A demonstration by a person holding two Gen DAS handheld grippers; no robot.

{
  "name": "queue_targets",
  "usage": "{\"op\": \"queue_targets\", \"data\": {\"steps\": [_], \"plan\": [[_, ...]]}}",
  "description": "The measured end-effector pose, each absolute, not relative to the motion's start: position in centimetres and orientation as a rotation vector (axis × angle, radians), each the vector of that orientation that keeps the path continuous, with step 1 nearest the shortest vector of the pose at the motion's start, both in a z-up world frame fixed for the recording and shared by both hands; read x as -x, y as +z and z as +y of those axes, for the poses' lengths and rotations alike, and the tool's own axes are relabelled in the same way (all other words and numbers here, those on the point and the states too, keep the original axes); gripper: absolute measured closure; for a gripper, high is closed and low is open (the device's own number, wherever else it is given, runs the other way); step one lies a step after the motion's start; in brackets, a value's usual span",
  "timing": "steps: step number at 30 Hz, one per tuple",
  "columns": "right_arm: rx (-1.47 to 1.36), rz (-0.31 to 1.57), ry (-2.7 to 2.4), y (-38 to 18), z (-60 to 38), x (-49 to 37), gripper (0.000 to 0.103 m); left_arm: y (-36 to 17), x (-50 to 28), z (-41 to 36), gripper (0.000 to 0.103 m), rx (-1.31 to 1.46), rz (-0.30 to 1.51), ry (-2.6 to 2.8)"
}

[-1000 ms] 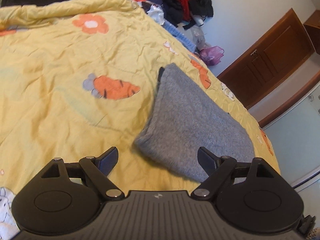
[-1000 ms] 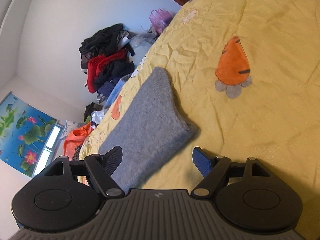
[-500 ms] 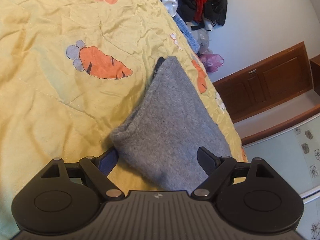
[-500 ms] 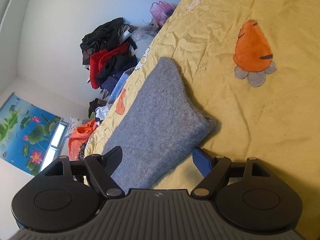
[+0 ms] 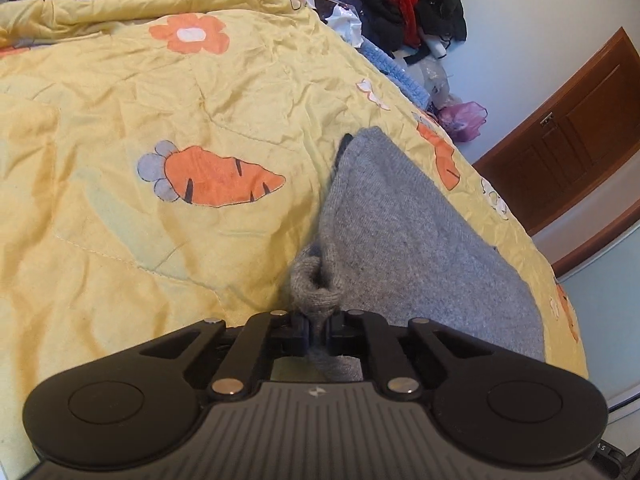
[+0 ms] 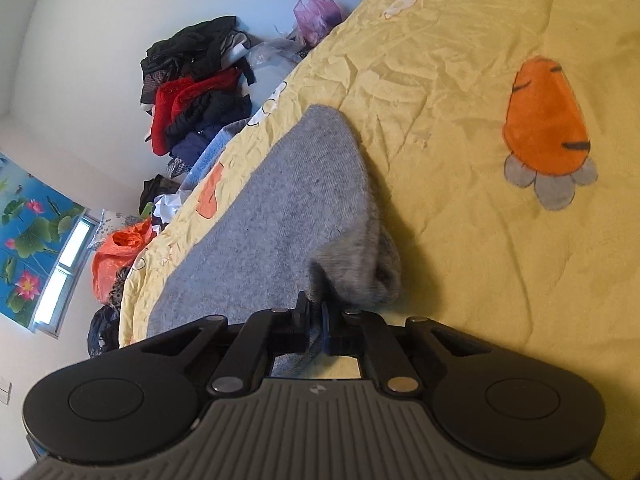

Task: Fold small clothes

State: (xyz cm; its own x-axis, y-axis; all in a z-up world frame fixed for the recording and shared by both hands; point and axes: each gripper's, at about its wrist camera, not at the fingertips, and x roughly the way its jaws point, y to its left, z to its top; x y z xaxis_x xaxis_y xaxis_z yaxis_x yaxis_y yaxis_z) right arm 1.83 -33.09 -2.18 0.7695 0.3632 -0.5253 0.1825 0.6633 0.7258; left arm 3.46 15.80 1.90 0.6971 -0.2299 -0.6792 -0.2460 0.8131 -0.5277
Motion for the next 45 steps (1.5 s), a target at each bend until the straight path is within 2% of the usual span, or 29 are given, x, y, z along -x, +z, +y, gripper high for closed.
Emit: {"op": "queue_targets", "data": {"steps": [7, 8, 9, 10, 11, 13, 15, 18, 20, 21, 22, 23, 25, 27, 31, 36, 38, 45], "plan": [[-0.889, 0.719, 0.105, -3.7, -35.0, -0.7, 0.091, 1.0, -2.9, 16.3, 0.097, 0.61, 0.851, 0.009], [-0.896, 0.731, 0.124, -3.7, -34.9, -0.7, 0.083, 1.3, -2.8, 16.4, 0.095, 0.605, 0.853, 0.004], [-0.891, 0.742, 0.131, -3.5, -34.7, -0.6, 0.083, 1.7, -2.5, 16.3, 0.095, 0.589, 0.845, 0.002], [-0.877, 0.74, 0.133, -3.2, -34.5, -0.4, 0.072, 2.5, -2.0, 16.4, 0.095, 0.568, 0.82, 0.005], [-0.858, 0.73, 0.139, -2.7, -34.5, -0.1, 0.056, 3.4, -1.4, 16.4, 0.091, 0.541, 0.791, 0.005], [-0.816, 0.675, 0.105, -1.0, -34.8, 0.8, 0.039, 5.7, -0.6, 16.3, 0.085, 0.47, 0.721, 0.02], [-0.783, 0.586, 0.066, 0.6, -35.4, 1.3, 0.038, 7.6, -0.4, 15.9, 0.083, 0.398, 0.642, 0.047], [-0.742, 0.515, 0.029, 2.6, -35.8, 0.1, 0.038, 9.4, -2.0, 15.0, 0.074, 0.369, 0.581, 0.063], [-0.689, 0.504, 0.046, 4.0, -35.1, -1.9, 0.038, 9.7, -3.7, 13.7, 0.053, 0.371, 0.566, 0.019], [-0.65, 0.497, 0.053, 4.7, -34.5, -3.0, 0.038, 9.7, -4.7, 12.7, 0.047, 0.357, 0.556, 0.005], [-0.609, 0.488, 0.07, 5.5, -33.7, -4.0, 0.038, 9.5, -5.7, 11.5, 0.036, 0.328, 0.546, -0.002], [-0.572, 0.487, 0.097, 6.2, -32.9, -5.2, 0.036, 9.2, -7.0, 10.2, 0.032, 0.284, 0.541, -0.004], [-0.508, 0.528, 0.148, 6.8, -31.3, -8.2, 0.031, 8.2, -9.8, 7.6, 0.033, 0.188, 0.548, 0.002], [-0.462, 0.589, 0.156, 6.1, -29.9, -11.2, 0.031, 7.1, -12.7, 5.5, 0.033, 0.111, 0.574, 0.0], [-0.293, 0.693, 0.117, 3.4, -26.8, -15.4, 0.039, 5.0, -17.7, 3.2, 0.033, 0.001, 0.646, 0.01], [-0.176, 0.7, 0.075, 1.9, -25.0, -16.8, 0.04, 2.0, -21.1, 3.4, 0.032, -0.054, 0.775, 0.023], [-0.139, 0.699, 0.074, 1.3, -25.0, -16.8, 0.039, 0.9, -20.9, 4.3, 0.022, -0.039, 0.755, 0.011], [-0.115, 0.624, 0.121, -0.3, -26.4, -15.1, 0.038, 0.4, -20.6, 4.8, 0.015, -0.041, 0.708, -0.005]]}}
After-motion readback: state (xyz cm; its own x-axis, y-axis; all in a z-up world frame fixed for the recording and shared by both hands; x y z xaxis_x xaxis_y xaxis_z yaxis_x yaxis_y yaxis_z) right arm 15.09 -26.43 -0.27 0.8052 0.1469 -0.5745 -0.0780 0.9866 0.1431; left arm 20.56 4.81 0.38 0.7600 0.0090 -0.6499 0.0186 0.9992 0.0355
